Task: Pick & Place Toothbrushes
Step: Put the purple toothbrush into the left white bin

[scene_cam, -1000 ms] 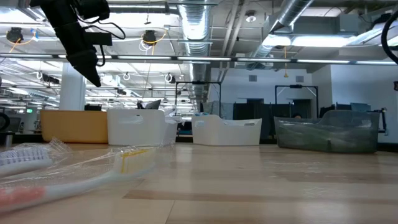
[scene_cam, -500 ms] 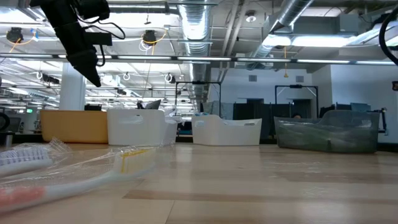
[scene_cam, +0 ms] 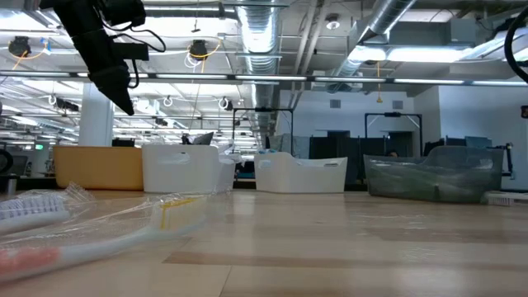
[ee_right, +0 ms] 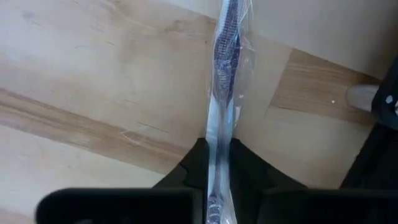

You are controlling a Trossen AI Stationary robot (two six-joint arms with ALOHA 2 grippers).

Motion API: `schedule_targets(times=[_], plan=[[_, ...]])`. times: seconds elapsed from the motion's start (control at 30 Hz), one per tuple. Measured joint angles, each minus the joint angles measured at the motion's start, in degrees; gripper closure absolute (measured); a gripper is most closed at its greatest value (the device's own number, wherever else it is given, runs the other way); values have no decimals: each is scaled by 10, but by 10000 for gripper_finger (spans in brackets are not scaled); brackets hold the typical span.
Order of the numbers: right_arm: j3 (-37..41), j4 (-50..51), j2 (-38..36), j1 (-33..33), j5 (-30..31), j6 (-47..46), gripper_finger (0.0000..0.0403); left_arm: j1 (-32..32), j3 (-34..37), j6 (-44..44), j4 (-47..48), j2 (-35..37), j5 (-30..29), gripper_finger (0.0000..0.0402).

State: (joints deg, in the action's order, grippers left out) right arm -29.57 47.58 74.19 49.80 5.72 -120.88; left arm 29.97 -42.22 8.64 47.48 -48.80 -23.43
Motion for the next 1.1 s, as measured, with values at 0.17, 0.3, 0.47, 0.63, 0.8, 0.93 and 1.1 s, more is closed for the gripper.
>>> schedule_targets(times=[0.17,0.3,0.47,0.63,0.8,0.93,1.1], plan=[[2,-36,0,0,26,40,358,0,0,0,0,0,0,259],[0,-82,11,-3,52,79,367,0,0,0,0,0,0,259],[-1,-136,31,-5,67,116,375,0,0,0,-3,0,0,259],[1,-231,39,-7,122,192,375,0,0,0,-9,0,0,259],[3,-283,41,-30,162,293,396,0,0,1,-13,0,49,259],[2,-318,49,-65,166,365,401,0,0,4,-19,0,109,259],[2,-393,84,-104,148,454,403,0,0,5,-24,0,125,259]])
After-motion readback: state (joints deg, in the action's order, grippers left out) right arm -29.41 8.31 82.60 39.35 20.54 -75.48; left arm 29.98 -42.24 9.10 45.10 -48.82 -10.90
